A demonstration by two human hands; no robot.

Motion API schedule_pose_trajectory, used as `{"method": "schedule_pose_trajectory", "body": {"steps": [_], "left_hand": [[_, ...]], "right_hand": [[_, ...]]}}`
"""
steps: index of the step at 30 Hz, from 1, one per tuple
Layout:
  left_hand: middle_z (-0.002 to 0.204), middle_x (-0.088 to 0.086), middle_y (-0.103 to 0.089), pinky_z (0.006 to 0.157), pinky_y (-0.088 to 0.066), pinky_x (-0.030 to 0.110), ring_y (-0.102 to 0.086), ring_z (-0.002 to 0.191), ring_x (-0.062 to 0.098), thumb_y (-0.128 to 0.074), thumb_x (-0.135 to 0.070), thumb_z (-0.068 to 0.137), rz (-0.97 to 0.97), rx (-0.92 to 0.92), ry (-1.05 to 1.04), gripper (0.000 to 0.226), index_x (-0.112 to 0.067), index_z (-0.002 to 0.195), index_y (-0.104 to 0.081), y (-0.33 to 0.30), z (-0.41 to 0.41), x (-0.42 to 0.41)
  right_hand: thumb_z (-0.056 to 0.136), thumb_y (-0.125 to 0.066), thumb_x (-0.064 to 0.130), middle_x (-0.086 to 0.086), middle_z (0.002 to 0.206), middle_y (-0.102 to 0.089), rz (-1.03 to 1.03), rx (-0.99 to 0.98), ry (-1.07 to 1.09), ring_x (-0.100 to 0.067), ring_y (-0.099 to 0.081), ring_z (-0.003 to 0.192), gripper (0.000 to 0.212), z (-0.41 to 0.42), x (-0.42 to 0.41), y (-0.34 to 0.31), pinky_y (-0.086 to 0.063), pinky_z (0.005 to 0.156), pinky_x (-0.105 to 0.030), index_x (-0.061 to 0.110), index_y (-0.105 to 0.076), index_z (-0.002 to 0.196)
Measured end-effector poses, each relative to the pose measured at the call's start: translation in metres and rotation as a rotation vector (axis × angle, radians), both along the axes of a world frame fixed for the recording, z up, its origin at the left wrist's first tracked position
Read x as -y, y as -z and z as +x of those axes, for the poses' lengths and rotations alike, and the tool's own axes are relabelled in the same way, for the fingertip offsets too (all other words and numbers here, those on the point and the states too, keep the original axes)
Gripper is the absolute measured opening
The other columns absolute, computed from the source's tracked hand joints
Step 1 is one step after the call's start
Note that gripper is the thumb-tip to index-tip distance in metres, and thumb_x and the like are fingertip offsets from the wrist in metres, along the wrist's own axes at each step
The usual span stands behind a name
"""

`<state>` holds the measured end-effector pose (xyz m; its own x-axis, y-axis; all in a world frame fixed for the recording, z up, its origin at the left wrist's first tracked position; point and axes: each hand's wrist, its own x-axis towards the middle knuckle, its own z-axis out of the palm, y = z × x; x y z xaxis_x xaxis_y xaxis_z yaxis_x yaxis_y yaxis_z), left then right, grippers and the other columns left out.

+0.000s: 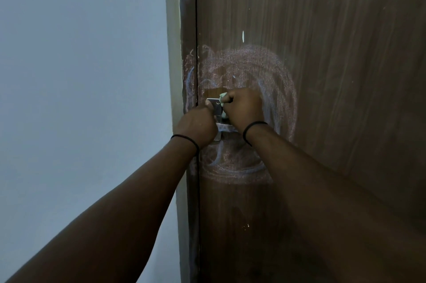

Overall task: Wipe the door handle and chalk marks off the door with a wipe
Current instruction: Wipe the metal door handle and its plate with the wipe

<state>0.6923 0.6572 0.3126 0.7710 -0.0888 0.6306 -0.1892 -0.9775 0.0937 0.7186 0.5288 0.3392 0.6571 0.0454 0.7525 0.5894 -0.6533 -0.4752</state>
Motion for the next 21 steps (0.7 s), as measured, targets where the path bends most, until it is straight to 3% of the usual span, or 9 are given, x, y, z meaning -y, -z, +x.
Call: {"method": "schedule_pose_trajectory", "body": {"steps": [3,5,9,11,14,18,19,21], "left_hand": [[0.117,0.018,-0.062,0.069,-0.042,0.035,-0.060,0.100,0.035,-0.038,-0.018,0.097,0.065,-0.009,-0.070,0.055,0.001,0.148,-0.027,-0.004,0.001,0.001],[0.118,0.019,-0.062,0.075,-0.046,0.037,-0.060,0.101,0.036,-0.038,-0.020,0.098,0.087,-0.022,-0.107,0.055,0.001,0.147,-0.028,-0.005,0.000,0.003],[0.118,0.017,-0.062,0.074,-0.045,0.038,-0.060,0.101,0.035,-0.037,-0.021,0.098,0.077,-0.047,-0.099,0.053,-0.001,0.147,-0.029,-0.004,0.001,0.003],[0.114,0.017,-0.063,0.071,-0.044,0.037,-0.060,0.098,0.035,-0.036,-0.020,0.099,0.043,-0.061,-0.051,0.050,0.000,0.145,-0.032,-0.004,0.002,0.000],[0.109,0.017,-0.064,0.067,-0.042,0.034,-0.059,0.090,0.032,-0.037,-0.019,0.099,0.004,-0.076,0.005,0.047,0.002,0.141,-0.036,-0.005,0.002,-0.002],[0.098,0.017,-0.065,0.062,-0.040,0.034,-0.050,0.072,0.025,-0.034,-0.019,0.101,-0.041,-0.086,0.028,0.039,0.000,0.133,-0.044,-0.003,0.001,-0.005],[0.098,0.017,-0.065,0.062,-0.041,0.034,-0.051,0.072,0.026,-0.033,-0.019,0.101,-0.047,-0.092,0.027,0.039,-0.001,0.133,-0.044,-0.002,0.001,-0.006],[0.101,0.018,-0.065,0.066,-0.045,0.037,-0.057,0.080,0.032,-0.032,-0.021,0.102,-0.039,-0.110,0.043,0.044,-0.002,0.141,-0.034,0.000,-0.001,-0.007]], "right_hand": [[0.077,-0.065,0.009,-0.007,0.070,-0.071,-0.235,-0.159,0.093,-0.021,-0.065,0.069,0.015,0.004,0.003,-0.004,-0.056,0.068,-0.028,0.007,-0.073,0.065],[0.076,-0.066,0.010,-0.008,0.068,-0.070,-0.183,-0.218,0.102,-0.023,-0.066,0.068,0.014,0.002,0.002,-0.001,-0.057,0.067,-0.030,0.007,-0.072,0.064],[0.083,-0.061,0.003,-0.006,0.083,-0.075,0.088,-0.034,0.022,-0.019,-0.067,0.078,0.018,-0.007,-0.003,0.004,-0.054,0.072,-0.027,0.009,-0.077,0.077],[0.082,-0.062,0.002,-0.006,0.081,-0.074,0.070,-0.047,0.013,-0.019,-0.067,0.076,0.017,-0.005,0.000,-0.002,-0.054,0.072,-0.028,0.007,-0.077,0.075],[0.078,-0.065,0.007,-0.005,0.058,-0.064,-0.089,-0.190,0.086,-0.017,-0.058,0.055,0.021,0.000,0.002,-0.010,-0.049,0.053,-0.023,0.010,-0.069,0.058],[0.082,-0.060,0.003,-0.003,0.068,-0.070,0.060,-0.047,0.056,-0.014,-0.062,0.063,0.022,-0.006,-0.006,-0.004,-0.050,0.059,-0.024,0.010,-0.073,0.066],[0.082,-0.061,0.002,-0.003,0.071,-0.072,0.091,-0.035,0.037,-0.014,-0.064,0.066,0.022,-0.006,-0.005,-0.003,-0.051,0.061,-0.025,0.011,-0.074,0.067],[0.081,-0.063,0.005,-0.005,0.059,-0.065,0.007,-0.115,0.038,-0.016,-0.060,0.056,0.027,0.000,-0.002,-0.002,-0.049,0.055,-0.025,0.010,-0.067,0.054]]}}
